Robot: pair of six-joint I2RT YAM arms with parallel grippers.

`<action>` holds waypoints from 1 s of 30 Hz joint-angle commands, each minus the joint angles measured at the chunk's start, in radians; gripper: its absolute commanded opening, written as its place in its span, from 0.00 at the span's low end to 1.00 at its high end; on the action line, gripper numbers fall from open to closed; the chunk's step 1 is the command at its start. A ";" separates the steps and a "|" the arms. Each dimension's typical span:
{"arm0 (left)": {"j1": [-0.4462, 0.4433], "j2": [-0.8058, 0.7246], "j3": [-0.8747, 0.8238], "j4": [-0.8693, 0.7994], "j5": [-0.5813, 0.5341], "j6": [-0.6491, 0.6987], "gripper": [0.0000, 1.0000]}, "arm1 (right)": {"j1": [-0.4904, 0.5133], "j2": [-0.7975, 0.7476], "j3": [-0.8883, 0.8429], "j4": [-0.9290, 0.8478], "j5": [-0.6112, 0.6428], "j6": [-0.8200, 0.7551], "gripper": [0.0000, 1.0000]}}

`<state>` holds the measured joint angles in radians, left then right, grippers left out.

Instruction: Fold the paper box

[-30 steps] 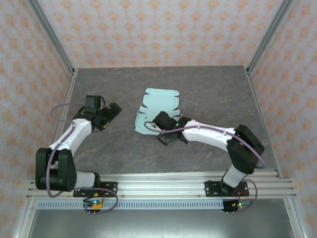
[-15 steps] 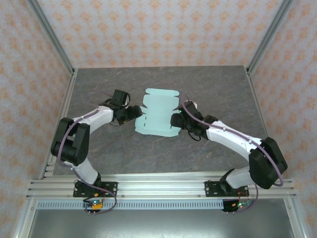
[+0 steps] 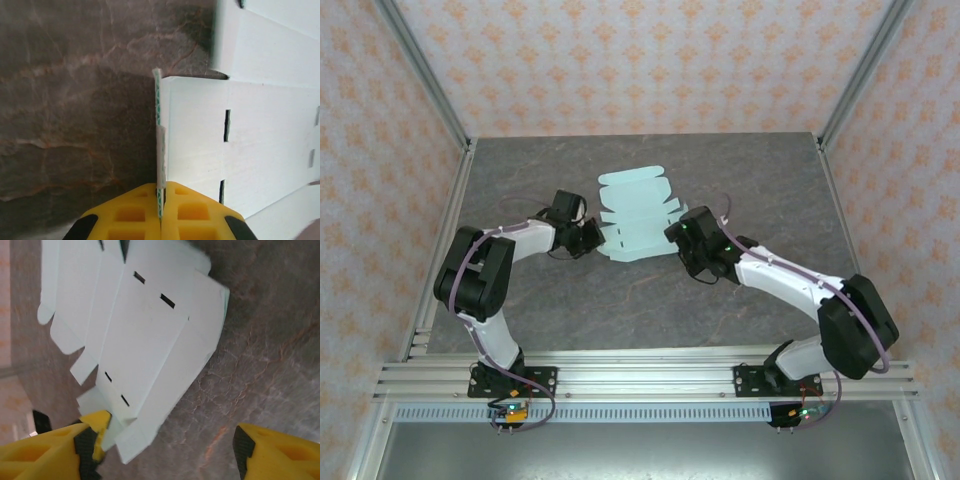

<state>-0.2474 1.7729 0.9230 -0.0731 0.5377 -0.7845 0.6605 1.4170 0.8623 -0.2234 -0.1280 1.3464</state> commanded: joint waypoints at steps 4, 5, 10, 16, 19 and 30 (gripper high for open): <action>-0.023 -0.130 -0.076 0.180 0.001 -0.308 0.00 | 0.050 0.078 0.052 0.021 0.054 0.251 0.79; -0.029 -0.143 -0.072 0.166 -0.013 -0.308 0.00 | 0.050 0.089 0.053 0.033 0.053 0.252 0.79; -0.044 -0.176 -0.059 0.155 -0.002 -0.337 0.00 | 0.033 0.165 0.024 0.239 0.044 0.252 0.70; -0.056 -0.181 -0.089 0.201 0.022 -0.402 0.00 | -0.001 0.275 0.054 0.415 0.021 0.225 0.47; -0.059 -0.194 -0.106 0.212 0.022 -0.422 0.00 | -0.020 0.308 0.055 0.481 0.020 0.205 0.19; -0.028 -0.419 0.004 -0.219 -0.195 -0.088 0.96 | -0.068 0.228 0.194 0.172 -0.014 -0.679 0.00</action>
<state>-0.2935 1.4330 0.8536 -0.1135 0.4740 -1.0283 0.5934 1.7164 1.0092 0.0860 -0.1505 1.0855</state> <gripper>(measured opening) 0.955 0.057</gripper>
